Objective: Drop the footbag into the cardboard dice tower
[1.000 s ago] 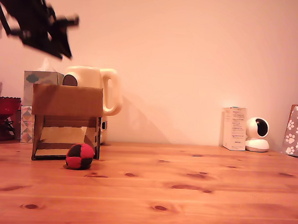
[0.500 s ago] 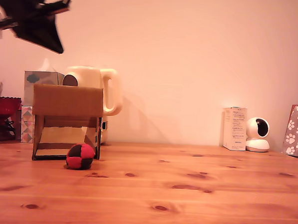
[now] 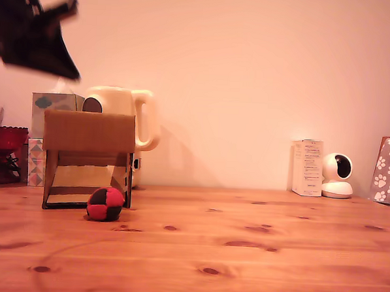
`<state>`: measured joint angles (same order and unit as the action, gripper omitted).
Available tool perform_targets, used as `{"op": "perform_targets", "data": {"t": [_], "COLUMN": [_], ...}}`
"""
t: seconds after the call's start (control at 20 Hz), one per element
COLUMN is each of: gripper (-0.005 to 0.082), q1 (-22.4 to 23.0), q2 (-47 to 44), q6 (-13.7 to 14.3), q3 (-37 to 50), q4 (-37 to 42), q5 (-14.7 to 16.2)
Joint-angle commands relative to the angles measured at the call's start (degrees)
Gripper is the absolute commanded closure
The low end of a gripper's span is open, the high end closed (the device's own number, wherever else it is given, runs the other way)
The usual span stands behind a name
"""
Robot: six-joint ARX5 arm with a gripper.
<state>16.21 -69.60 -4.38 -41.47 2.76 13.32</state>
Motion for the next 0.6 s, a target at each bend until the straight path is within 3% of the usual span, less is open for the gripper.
{"op": "perform_targets", "data": {"t": [0.0, 0.2, 0.55], "gripper": [0.0784, 0.0785, 0.0785], "q1": [0.79, 2.45, 2.82], "q2": [0.33, 0.31, -0.48], "q6": [-0.33, -0.7, -0.52], "q3": [3.34, 10.56, 11.04], "q4": [3.1, 9.51, 9.75], "q5": [-0.79, -2.91, -3.39]}}
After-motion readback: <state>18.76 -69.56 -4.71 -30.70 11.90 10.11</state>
